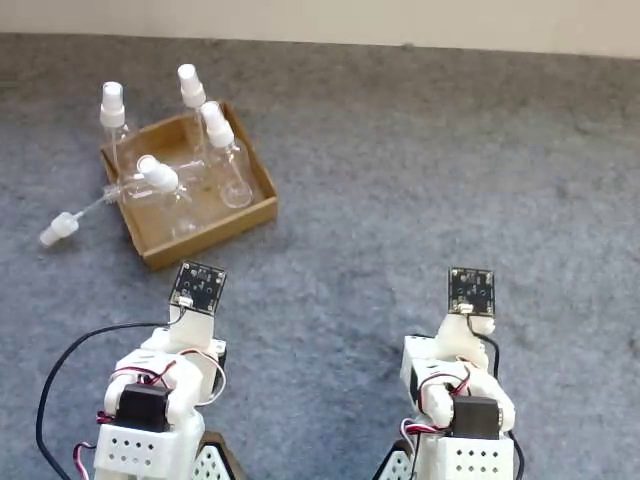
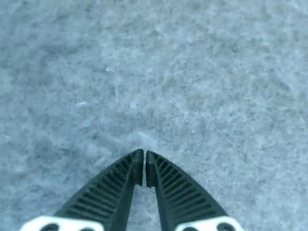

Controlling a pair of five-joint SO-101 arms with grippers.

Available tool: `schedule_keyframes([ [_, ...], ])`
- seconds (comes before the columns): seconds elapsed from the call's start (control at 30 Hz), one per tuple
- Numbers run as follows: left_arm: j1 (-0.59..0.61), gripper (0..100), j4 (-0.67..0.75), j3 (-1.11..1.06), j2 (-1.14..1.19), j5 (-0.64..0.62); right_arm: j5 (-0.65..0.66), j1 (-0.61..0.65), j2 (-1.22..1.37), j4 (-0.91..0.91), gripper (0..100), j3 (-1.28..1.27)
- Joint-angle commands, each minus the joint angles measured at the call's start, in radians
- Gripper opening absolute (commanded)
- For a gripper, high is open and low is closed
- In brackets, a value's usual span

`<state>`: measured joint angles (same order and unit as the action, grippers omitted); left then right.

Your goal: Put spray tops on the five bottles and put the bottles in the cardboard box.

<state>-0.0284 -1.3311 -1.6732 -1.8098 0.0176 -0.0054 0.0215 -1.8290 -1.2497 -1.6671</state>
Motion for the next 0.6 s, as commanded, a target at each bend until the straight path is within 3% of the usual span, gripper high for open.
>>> schedule_keyframes([
  [0.0,0.019,1,-0.006,-0.021,-0.007,0.002,-0.009,0.01,-0.01,-0.005,1.5,-0.148],
  [0.17,0.022,1,-0.002,-0.021,-0.007,-0.1,-0.009,0.01,-0.01,-0.005,1.5,-0.148],
  [0.57,0.054,1,-0.003,-0.021,-0.007,-0.101,-0.009,0.01,-0.01,-0.005,1.5,-0.148],
])
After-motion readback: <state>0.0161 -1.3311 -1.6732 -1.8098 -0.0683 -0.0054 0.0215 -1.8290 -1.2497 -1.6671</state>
